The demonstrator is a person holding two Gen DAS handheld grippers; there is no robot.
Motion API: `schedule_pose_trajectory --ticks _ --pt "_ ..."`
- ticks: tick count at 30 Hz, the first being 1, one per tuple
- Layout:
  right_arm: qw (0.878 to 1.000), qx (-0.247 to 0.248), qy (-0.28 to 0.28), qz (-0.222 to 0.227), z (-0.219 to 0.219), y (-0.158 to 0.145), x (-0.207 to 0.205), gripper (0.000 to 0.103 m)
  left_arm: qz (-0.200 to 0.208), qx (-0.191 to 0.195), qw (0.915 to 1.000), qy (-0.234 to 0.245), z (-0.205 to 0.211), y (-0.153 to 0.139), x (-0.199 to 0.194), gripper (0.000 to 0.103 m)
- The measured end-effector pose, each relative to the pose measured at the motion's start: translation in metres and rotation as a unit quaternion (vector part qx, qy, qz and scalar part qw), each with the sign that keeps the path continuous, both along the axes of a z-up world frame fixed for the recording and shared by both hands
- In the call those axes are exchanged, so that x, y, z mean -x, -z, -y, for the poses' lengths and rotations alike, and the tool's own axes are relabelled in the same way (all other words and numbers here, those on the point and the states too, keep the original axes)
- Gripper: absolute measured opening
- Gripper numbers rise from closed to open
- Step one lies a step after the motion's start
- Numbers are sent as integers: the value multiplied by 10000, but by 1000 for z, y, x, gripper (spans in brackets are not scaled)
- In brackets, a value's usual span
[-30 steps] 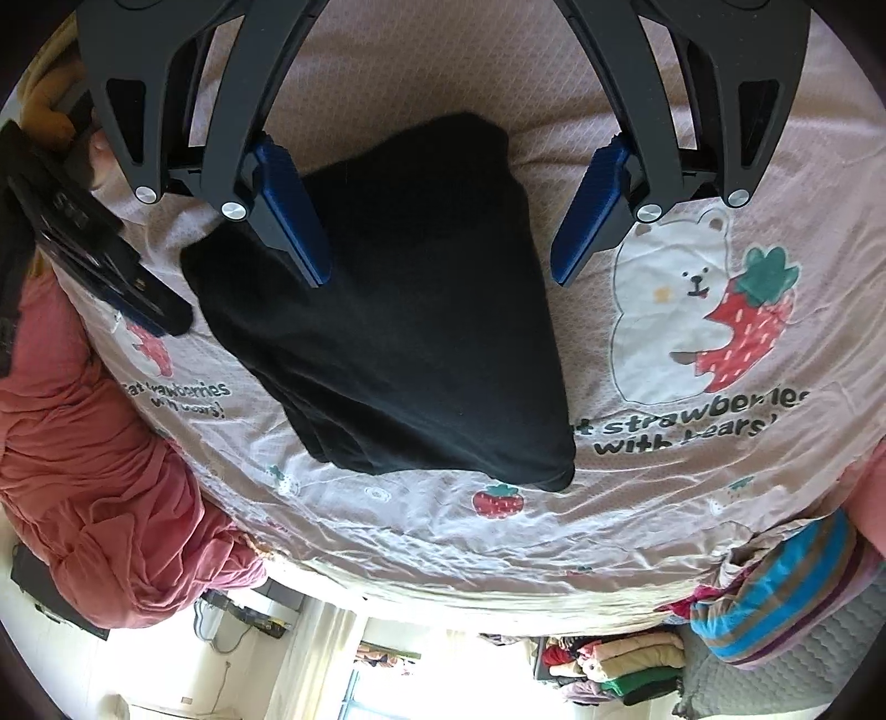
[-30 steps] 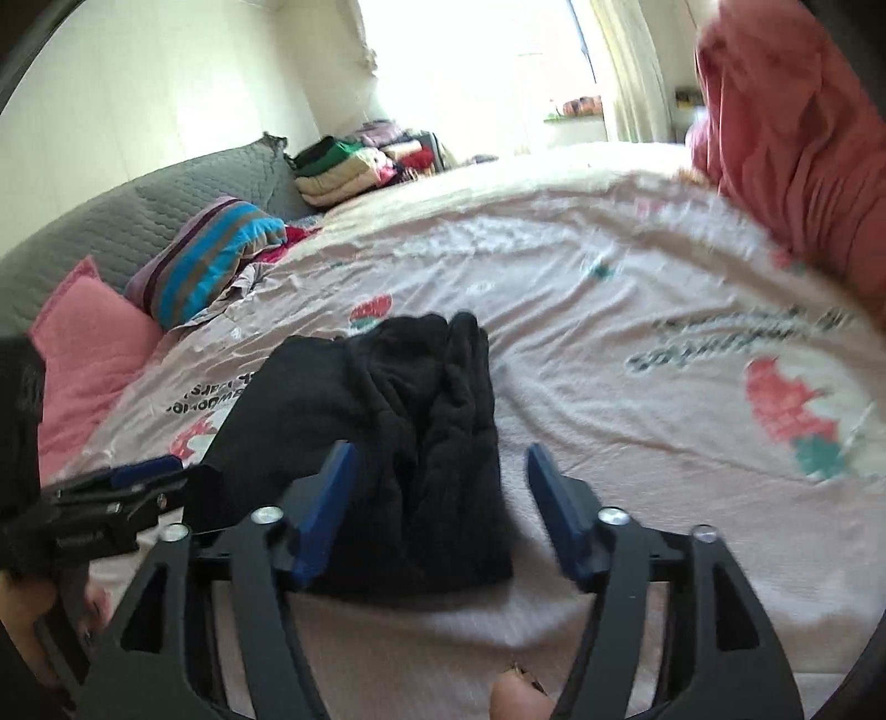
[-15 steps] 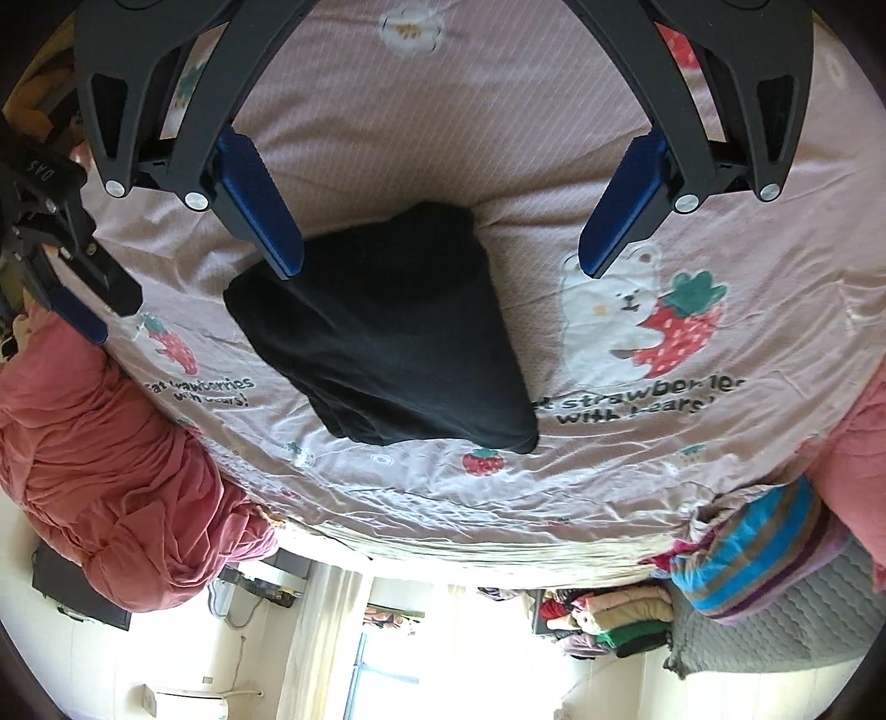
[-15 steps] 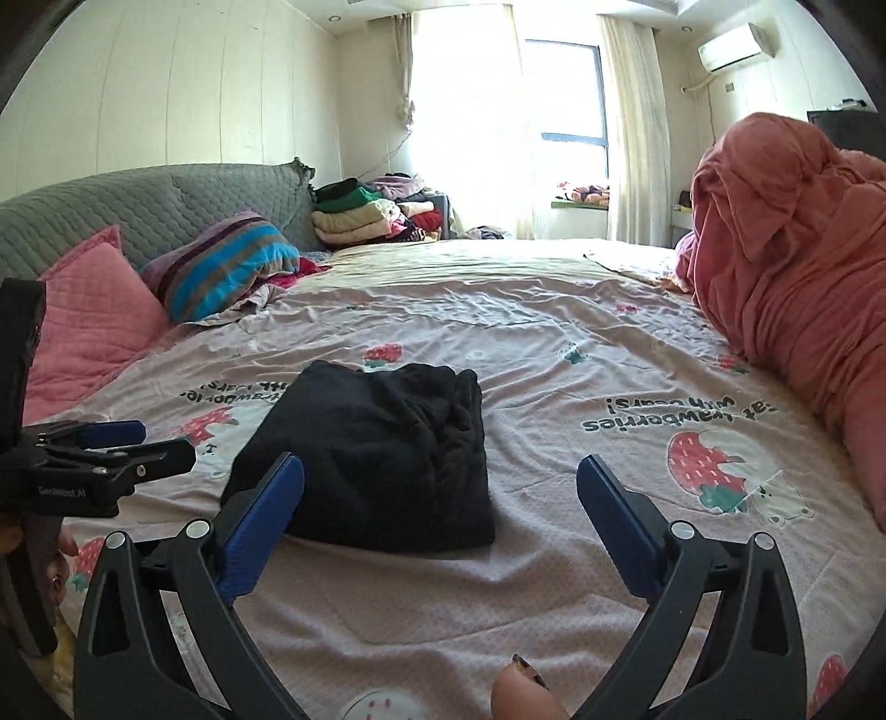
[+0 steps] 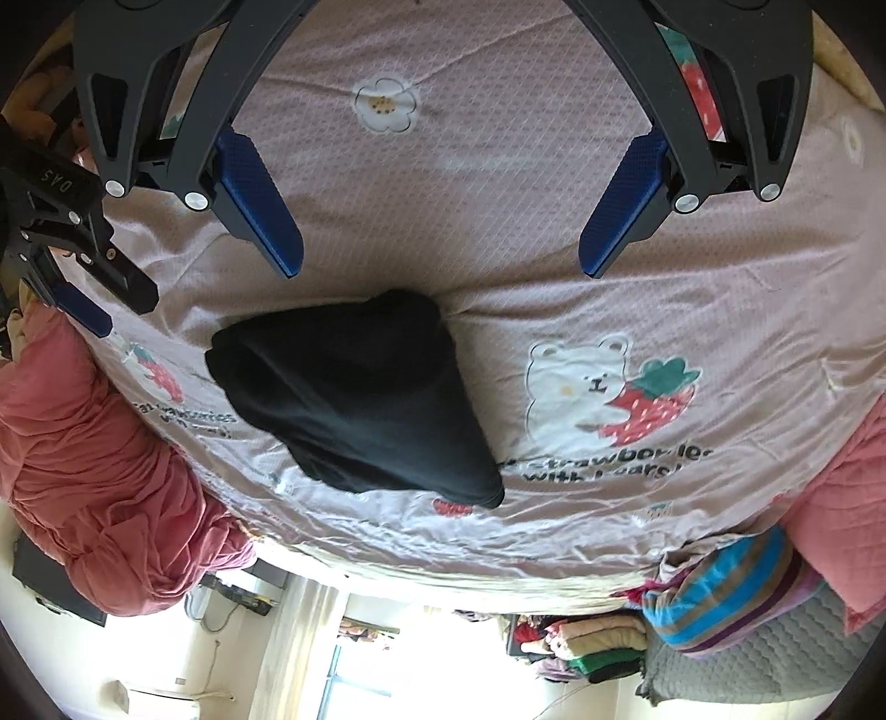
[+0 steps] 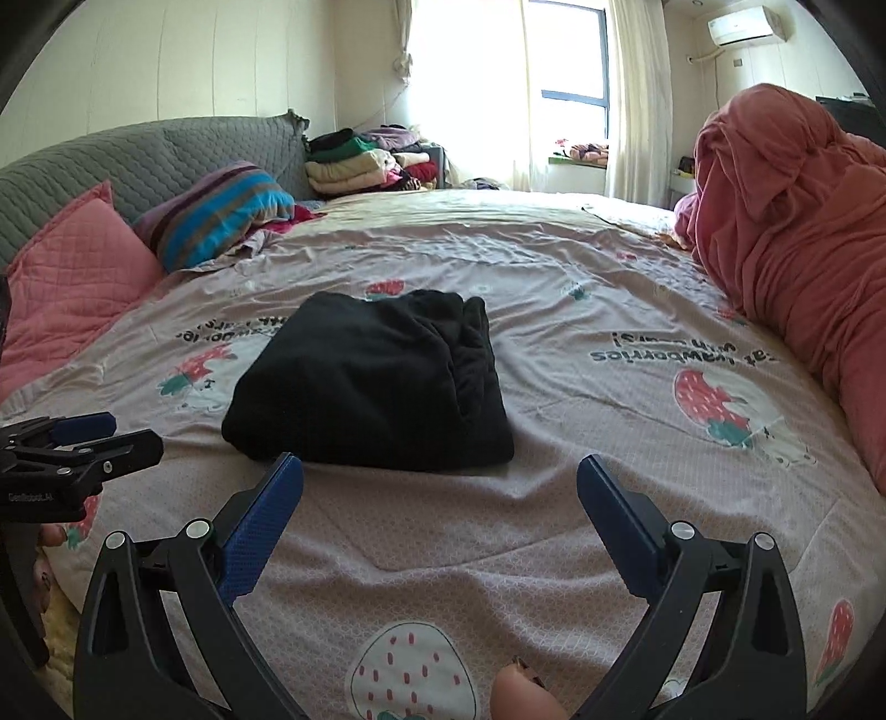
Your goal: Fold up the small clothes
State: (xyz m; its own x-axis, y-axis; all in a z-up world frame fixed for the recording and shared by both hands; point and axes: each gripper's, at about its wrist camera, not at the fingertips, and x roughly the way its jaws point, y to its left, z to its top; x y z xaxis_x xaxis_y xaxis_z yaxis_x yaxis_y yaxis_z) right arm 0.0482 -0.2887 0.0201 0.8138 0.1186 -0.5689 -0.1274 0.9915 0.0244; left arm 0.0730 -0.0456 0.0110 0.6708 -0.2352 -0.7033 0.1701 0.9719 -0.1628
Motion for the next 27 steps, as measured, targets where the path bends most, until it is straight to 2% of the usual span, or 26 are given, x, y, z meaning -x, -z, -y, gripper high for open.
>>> schedule_pose_trajectory --ticks 27 --pt "9996 111 91 -232 4 8 -6 98 -51 -187 9997 -156 -3 -1 1 93"
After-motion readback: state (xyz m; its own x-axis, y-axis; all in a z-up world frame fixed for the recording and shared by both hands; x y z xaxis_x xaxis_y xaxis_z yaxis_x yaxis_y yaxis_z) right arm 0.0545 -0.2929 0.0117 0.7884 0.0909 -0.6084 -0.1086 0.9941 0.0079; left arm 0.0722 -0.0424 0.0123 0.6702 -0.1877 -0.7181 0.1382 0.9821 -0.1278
